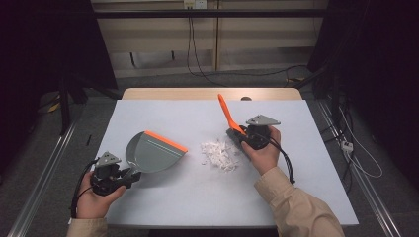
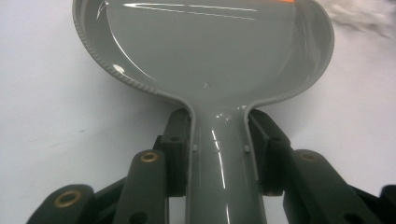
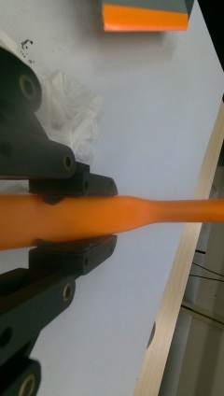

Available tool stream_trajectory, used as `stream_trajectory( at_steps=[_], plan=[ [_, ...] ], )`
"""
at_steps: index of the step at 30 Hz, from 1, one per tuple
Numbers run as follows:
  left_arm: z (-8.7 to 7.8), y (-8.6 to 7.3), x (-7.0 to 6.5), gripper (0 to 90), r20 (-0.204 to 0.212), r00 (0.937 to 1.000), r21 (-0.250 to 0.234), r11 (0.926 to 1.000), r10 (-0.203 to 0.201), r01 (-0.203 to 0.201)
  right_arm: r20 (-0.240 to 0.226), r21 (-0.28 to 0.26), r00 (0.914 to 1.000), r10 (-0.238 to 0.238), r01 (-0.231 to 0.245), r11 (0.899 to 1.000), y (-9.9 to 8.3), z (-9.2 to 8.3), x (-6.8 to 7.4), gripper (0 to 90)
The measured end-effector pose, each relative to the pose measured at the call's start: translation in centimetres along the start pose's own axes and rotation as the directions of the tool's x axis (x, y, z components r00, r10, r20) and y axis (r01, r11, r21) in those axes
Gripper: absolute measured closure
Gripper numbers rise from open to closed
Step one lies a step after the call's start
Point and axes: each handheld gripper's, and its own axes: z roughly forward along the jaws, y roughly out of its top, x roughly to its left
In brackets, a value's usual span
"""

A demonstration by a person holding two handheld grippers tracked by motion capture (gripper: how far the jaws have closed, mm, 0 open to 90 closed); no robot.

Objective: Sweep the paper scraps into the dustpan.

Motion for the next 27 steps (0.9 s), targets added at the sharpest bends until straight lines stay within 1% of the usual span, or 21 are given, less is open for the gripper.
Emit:
stream_trajectory(
  at_steps=[2,5,7,8,9,10,12,13,14,16,18,20,22,23,24,25,26,27],
  plan=[
    [0.0,-0.1,-0.6,63.1,0.025,0.9994,0.002,0.9997,0.025,-0.025,0.001,-0.002,1.0,-0.002,0.002,1.0,0.1,0.0,-0.1,71.8],
    [0.4,-0.2,-1.5,63.1,0.067,0.9955,0.035,0.997,0.066,-0.068,0.005,-0.008,1.0,0.0,0.0,1.0,0.2,0.1,-0.4,71.8],
    [0.8,-0.1,-2.1,63.1,0.082,0.9918,0.046,0.9937,0.098,-0.102,0.012,-0.003,0.9999,-0.002,0.002,1.0,0.2,0.3,-0.5,71.8],
    [0.9,-0.1,-2.5,63.0,0.084,0.9905,0.052,0.9922,0.109,-0.113,0.013,-0.002,0.9999,-0.004,0.004,1.0,0.1,0.4,-0.5,71.8],
    [1.1,-0.1,-2.7,63.0,0.108,0.9871,0.056,0.9906,0.118,-0.125,0.011,-0.004,0.9999,-0.002,0.002,1.0,0.1,0.5,-0.5,71.8],
    [1.3,0.0,-3.0,63.0,0.12,0.9842,0.061,0.9886,0.13,-0.138,0.012,-0.001,0.9999,0.0,0.0,1.0,0.0,0.6,-0.5,71.8],
    [1.6,0.1,-3.4,63.0,0.131,0.9786,0.084,0.9817,0.159,-0.171,0.01,0.009,0.9999,-0.003,0.003,1.0,-0.1,1.0,-0.4,71.8],
    [1.7,0.1,-3.5,63.0,0.141,0.9757,0.096,0.9786,0.167,-0.182,0.009,0.015,0.9999,-0.005,0.005,1.0,-0.2,1.2,-0.3,71.8],
    [1.9,0.1,-3.6,63.0,0.153,0.9735,0.105,0.9768,0.17,-0.187,0.011,0.02,0.9999,-0.01,0.009,1.0,-0.3,1.3,-0.2,71.8],
    [2.3,0.0,-3.8,63.0,0.158,0.97,0.119,0.9716,0.185,-0.204,0.005,0.029,0.9997,-0.024,0.024,0.999,-0.4,1.6,0.0,71.8],
    [2.7,0.1,-3.9,63.0,0.182,0.9654,0.116,0.9709,0.187,-0.21,0.0,0.029,0.9994,-0.034,0.034,0.999,-0.6,1.7,0.4,71.8],
    [3.2,0.4,-4.3,62.9,0.191,0.9607,0.126,0.9657,0.201,-0.227,-0.003,0.031,0.9992,-0.041,0.041,0.999,-0.6,1.7,0.8,71.7],
    [3.8,0.8,-4.8,62.9,0.204,0.9567,0.132,0.9624,0.208,-0.237,-0.002,0.033,0.9988,-0.05,0.05,0.998,-0.7,1.6,1.3,71.7],
    [4.1,1.0,-5.0,62.9,0.21,0.9532,0.137,0.9586,0.218,-0.25,-0.002,0.032,0.9982,-0.059,0.059,0.998,-0.7,1.6,1.5,71.6],
    [4.5,1.1,-5.4,62.9,0.214,0.9517,0.14,0.9575,0.22,-0.253,-0.003,0.032,0.9979,-0.065,0.065,0.997,-0.7,1.7,1.8,71.6],
    [4.8,1.3,-5.7,62.9,0.22,0.9492,0.15,0.9536,0.225,-0.261,-0.005,0.032,0.9978,-0.066,0.066,0.997,-0.7,1.7,2.0,71.7],
    [5.2,1.5,-6.0,62.9,0.222,0.9491,0.149,0.9541,0.223,-0.26,-0.016,0.028,0.9981,-0.06,0.06,0.998,-0.7,1.7,2.2,71.7],
    [5.5,1.7,-6.4,62.9,0.231,0.9466,0.154,0.9524,0.225,-0.263,-0.024,0.025,0.9982,-0.055,0.055,0.998,-0.7,1.7,2.4,71.7]
  ],
)
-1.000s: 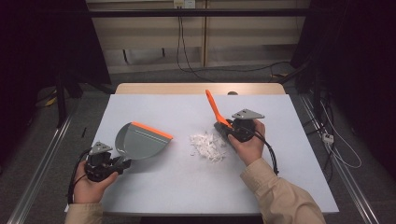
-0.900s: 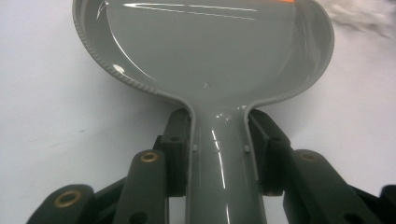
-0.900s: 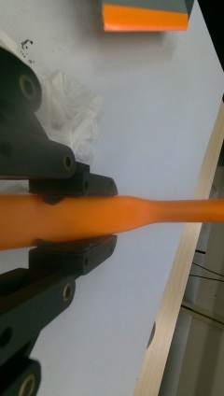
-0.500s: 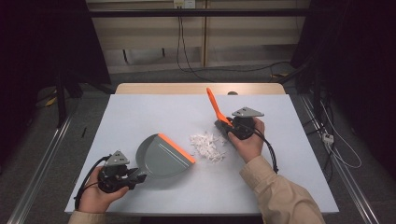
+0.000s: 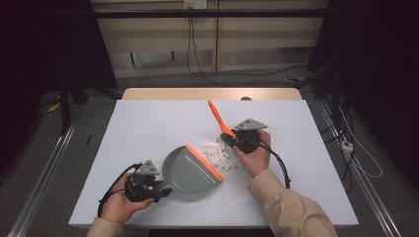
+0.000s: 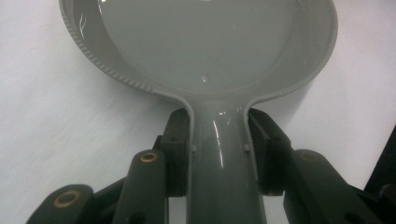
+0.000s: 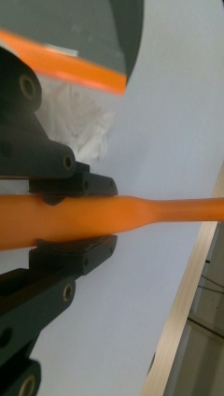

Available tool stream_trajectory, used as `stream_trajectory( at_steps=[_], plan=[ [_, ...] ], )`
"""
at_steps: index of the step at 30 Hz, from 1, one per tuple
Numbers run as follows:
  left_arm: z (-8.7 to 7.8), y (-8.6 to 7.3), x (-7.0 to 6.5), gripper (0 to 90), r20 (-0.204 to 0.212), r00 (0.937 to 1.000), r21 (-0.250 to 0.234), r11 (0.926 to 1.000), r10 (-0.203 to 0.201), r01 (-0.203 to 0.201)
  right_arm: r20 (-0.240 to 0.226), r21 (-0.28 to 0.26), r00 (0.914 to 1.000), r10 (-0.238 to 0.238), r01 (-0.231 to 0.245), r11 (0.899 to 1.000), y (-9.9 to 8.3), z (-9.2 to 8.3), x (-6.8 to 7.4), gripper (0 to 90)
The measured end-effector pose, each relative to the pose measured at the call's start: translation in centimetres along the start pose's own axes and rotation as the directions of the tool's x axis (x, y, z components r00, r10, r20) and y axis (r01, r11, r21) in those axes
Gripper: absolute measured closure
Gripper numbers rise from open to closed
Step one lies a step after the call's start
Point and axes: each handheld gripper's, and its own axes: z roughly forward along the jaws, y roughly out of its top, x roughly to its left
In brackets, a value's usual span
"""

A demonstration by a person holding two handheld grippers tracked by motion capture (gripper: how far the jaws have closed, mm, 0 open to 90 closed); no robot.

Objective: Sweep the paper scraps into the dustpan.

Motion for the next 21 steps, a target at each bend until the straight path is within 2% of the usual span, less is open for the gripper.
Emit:
stream_trajectory(
  at_steps=[1,4,5,7,9,11,12,13,14,15,16,19,21],
  plan=[
    [0.3,0.3,-0.2,62.8,0.003,1.0,0.008,0.9999,0.009,-0.009,0.002,0.0,1.0,-0.008,0.008,1.0,0.0,0.0,0.3,71.7],
    [1.2,1.0,-0.5,62.8,0.008,1.0,0.012,0.9999,0.001,-0.001,-0.005,-0.006,0.9997,-0.024,0.024,1.0,0.1,0.2,1.0,71.6],
    [1.5,1.2,-0.6,62.8,0.006,1.0,0.01,0.9999,-0.006,0.006,-0.009,-0.007,0.9997,-0.023,0.023,1.0,0.1,0.2,1.2,71.7],
    [2.1,1.5,-0.8,62.8,-0.003,0.9998,0.01,0.9998,-0.018,0.018,-0.044,-0.015,0.999,-0.001,0.001,1.0,0.1,0.2,1.6,71.7],
    [2.6,1.8,-0.9,62.8,-0.001,0.9994,0.002,0.9994,-0.035,0.035,-0.051,-0.02,0.9984,-0.023,0.022,1.0,0.1,0.1,2.3,71.8],
    [2.8,2.1,-1.1,62.8,-0.022,0.9982,-0.014,0.9984,-0.056,0.056,-0.07,-0.024,0.9971,-0.032,0.031,0.999,0.0,0.1,3.1,71.7],
    [2.9,2.2,-1.1,62.8,-0.022,0.9979,-0.021,0.998,-0.061,0.06,-0.066,-0.027,0.9967,-0.046,0.044,0.999,0.0,0.1,3.5,71.7],
    [3.0,2.3,-1.2,62.8,-0.041,0.9971,-0.021,0.9977,-0.064,0.064,-0.07,-0.03,0.9956,-0.061,0.059,0.998,0.0,0.1,3.8,71.6],
    [3.1,2.3,-1.2,62.9,-0.032,0.9971,-0.021,0.9974,-0.069,0.068,-0.072,-0.032,0.9949,-0.07,0.068,0.997,0.0,0.1,4.1,71.6],
    [3.1,2.3,-1.3,62.8,-0.041,0.9964,-0.021,0.9971,-0.074,0.073,-0.063,-0.035,0.9945,-0.083,0.081,0.996,-0.1,0.1,4.3,71.6],
    [3.1,2.2,-1.2,62.8,-0.028,0.9963,-0.03,0.9963,-0.081,0.081,-0.062,-0.034,0.994,-0.09,0.088,0.996,-0.1,0.1,4.4,71.5],
    [3.1,2.1,-1.2,62.6,-0.037,0.9956,-0.032,0.9959,-0.086,0.085,-0.068,-0.037,0.9938,-0.088,0.086,0.996,0.0,-0.1,4.4,71.5],
    [3.1,2.1,-1.2,62.4,-0.038,0.9952,-0.033,0.9954,-0.091,0.089,-0.087,-0.049,0.9935,-0.073,0.069,0.996,0.2,-0.4,4.4,71.7]
  ],
)
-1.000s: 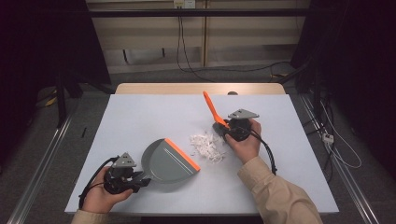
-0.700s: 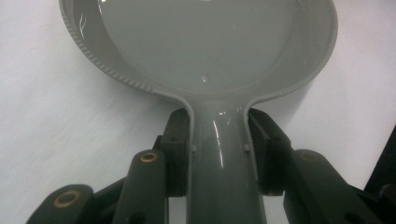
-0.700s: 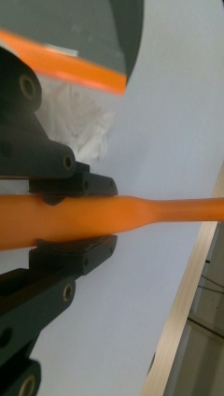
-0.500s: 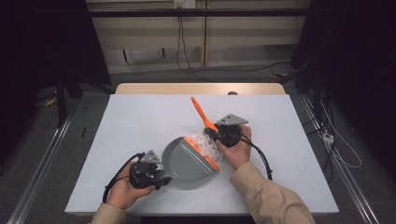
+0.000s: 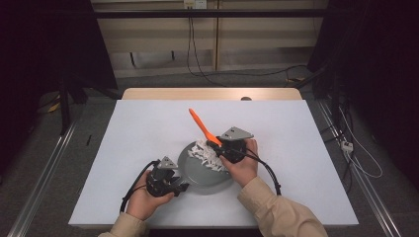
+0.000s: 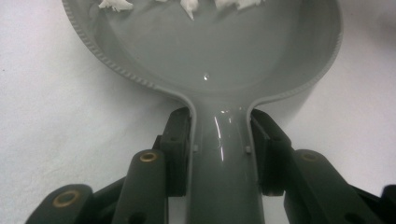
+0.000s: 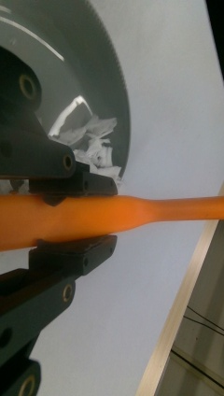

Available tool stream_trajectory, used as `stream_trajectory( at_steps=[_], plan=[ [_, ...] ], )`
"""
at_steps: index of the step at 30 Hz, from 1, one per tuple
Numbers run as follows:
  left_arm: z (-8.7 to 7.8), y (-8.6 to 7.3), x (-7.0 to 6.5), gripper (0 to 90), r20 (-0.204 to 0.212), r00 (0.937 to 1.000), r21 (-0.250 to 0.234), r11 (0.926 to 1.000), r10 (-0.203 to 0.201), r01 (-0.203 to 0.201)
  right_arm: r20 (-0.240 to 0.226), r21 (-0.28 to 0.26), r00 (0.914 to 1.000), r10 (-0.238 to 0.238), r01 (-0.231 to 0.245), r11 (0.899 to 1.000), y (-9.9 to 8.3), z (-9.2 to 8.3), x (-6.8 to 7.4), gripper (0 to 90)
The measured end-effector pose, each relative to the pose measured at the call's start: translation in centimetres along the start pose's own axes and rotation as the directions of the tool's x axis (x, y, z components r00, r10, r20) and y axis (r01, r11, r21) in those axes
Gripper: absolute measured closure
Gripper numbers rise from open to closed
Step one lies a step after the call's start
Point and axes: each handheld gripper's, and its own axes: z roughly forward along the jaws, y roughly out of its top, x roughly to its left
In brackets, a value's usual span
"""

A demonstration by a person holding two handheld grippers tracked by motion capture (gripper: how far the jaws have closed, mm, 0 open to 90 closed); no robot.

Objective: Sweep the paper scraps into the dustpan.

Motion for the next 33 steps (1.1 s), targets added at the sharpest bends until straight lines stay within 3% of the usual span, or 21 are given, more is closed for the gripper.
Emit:
stream_trajectory(
  at_steps=[5,8,11,14,16,21,25,28,30,33],
  plan=[
    [0.4,0.2,-0.4,59.8,-0.003,1.0,0.002,1.0,0.001,-0.001,-0.087,-0.017,0.9961,0.019,-0.021,1.0,0.7,-0.7,0.8,71.8],
    [0.9,0.2,-0.4,54.8,-0.004,1.0,0.0,1.0,-0.004,0.004,-0.104,-0.04,0.9946,0.001,-0.006,0.999,1.3,-1.1,1.1,71.8],
    [1.0,0.2,-0.2,62.6,-0.007,0.9998,0.005,0.9999,-0.016,0.016,-0.077,-0.047,0.9971,0.001,-0.005,0.999,1.8,-1.3,0.4,71.8],
    [0.7,0.1,-0.2,63.1,-0.02,0.9994,0.015,0.9995,-0.028,0.028,-0.044,-0.054,0.9987,0.025,-0.027,0.998,2.0,-1.0,-0.8,71.8],
    [0.4,0.0,0.1,63.2,-0.006,0.9996,0.033,0.9991,-0.027,0.027,-0.031,-0.056,0.9985,0.044,-0.046,0.997,2.0,-0.6,-1.7,71.8],
    [-0.6,-0.5,0.8,63.2,0.015,0.9992,0.067,0.9971,-0.038,0.037,0.012,-0.048,0.9991,0.041,-0.041,0.998,1.8,1.1,-2.9,71.8],
    [-1.0,-0.6,1.1,63.3,0.026,0.9994,0.097,0.9951,-0.023,0.02,0.036,-0.041,0.9991,0.023,-0.022,0.999,1.4,2.8,-3.2,71.8],
    [-0.7,-0.5,1.2,63.3,0.031,0.9993,0.093,0.9956,-0.019,0.016,-0.001,-0.029,0.9997,0.023,-0.023,0.999,0.9,3.7,-2.5,71.7],
    [-0.6,-0.5,1.2,63.4,0.036,0.9991,0.088,0.996,-0.021,0.018,-0.029,-0.022,0.9994,-0.016,0.015,1.0,1.0,3.8,-1.4,71.6],
    [-0.6,-0.5,1.2,63.4,0.038,0.9989,0.082,0.9964,-0.026,0.023,-0.142,-0.026,0.9899,-0.012,0.008,1.0,1.2,3.3,0.0,71.7]
  ],
)
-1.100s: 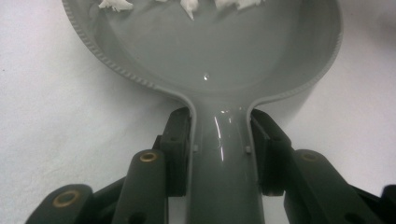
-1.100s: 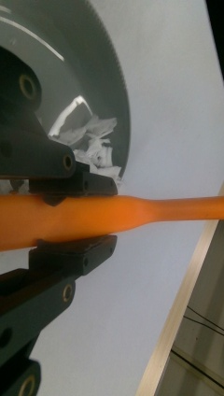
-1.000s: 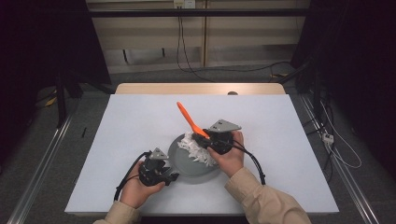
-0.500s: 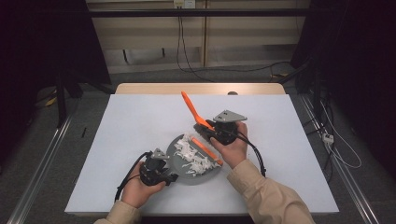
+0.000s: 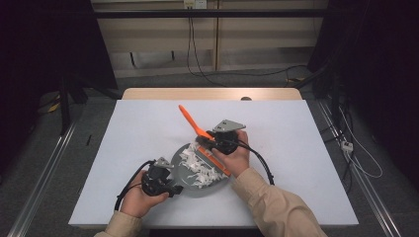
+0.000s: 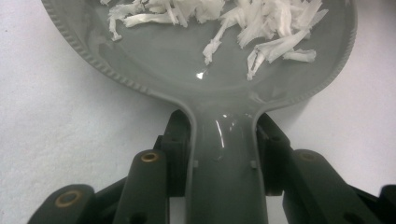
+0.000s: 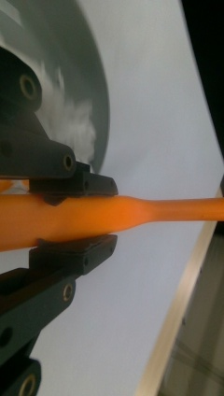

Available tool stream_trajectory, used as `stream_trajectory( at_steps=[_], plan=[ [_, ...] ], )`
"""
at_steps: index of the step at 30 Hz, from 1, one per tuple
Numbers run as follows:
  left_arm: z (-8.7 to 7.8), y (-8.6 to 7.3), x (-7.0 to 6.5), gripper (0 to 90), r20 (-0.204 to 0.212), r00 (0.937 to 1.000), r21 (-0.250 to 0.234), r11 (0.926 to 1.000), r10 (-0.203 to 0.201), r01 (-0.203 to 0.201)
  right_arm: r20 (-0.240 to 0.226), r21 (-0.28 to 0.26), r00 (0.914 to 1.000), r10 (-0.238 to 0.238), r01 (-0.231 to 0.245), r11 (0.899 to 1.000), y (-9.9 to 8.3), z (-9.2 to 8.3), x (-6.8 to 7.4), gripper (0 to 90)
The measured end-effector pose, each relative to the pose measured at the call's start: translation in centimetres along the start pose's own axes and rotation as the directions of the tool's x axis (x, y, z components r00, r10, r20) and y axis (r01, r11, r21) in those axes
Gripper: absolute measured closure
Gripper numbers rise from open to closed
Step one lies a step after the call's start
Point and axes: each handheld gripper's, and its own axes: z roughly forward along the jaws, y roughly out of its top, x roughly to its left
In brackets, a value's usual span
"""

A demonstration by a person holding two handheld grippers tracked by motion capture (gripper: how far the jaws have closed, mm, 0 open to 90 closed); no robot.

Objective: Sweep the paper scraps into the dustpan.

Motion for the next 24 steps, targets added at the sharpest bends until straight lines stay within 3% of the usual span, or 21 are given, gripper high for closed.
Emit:
stream_trajectory(
  at_steps=[2,3,4,6,7,12,15,22,24],
  plan=[
    [0.0,0.0,0.0,63.4,-0.003,1.0,-0.004,1.0,-0.005,0.005,-0.023,0.004,0.9982,-0.055,0.056,0.998,0.5,-0.7,1.2,71.8],
    [0.0,0.0,0.0,63.3,-0.009,1.0,-0.006,1.0,-0.002,0.002,-0.062,0.004,0.9975,-0.034,0.034,0.999,0.6,-1.1,1.6,71.9],
    [0.1,0.0,0.0,63.4,-0.012,0.9999,-0.008,1.0,0.0,0.0,-0.084,0.007,0.9957,-0.041,0.042,0.999,0.7,-1.5,2.0,71.8],
    [0.1,0.1,0.1,63.3,-0.008,1.0,-0.008,1.0,0.001,-0.001,-0.073,0.009,0.991,-0.112,0.113,0.994,0.9,-2.3,2.9,71.8],
    [0.1,0.0,0.1,63.2,-0.009,1.0,-0.01,1.0,-0.001,0.001,-0.071,0.002,0.9907,-0.116,0.117,0.993,1.0,-2.7,2.9,71.8],
    [0.1,-0.1,0.0,63.2,0.005,1.0,-0.012,0.9999,0.006,-0.006,-0.018,-0.051,0.9978,-0.064,0.063,0.997,1.3,-3.2,1.0,71.8],
    [-0.1,-0.2,0.0,63.3,0.015,0.9994,0.001,0.9995,0.031,-0.031,0.01,-0.061,0.999,-0.042,0.043,0.997,1.2,-3.0,-0.3,71.8],
    [-0.3,-0.3,-0.1,63.3,0.034,0.9981,0.018,0.9984,0.052,-0.053,0.057,-0.026,0.998,-0.028,0.029,0.999,0.1,-1.8,-2.4,71.7],
    [-0.3,-0.4,-0.1,63.3,0.038,0.9976,0.02,0.998,0.058,-0.059,0.072,0.013,0.997,-0.03,0.029,0.999,-0.2,-1.6,-2.7,71.5]
  ],
)
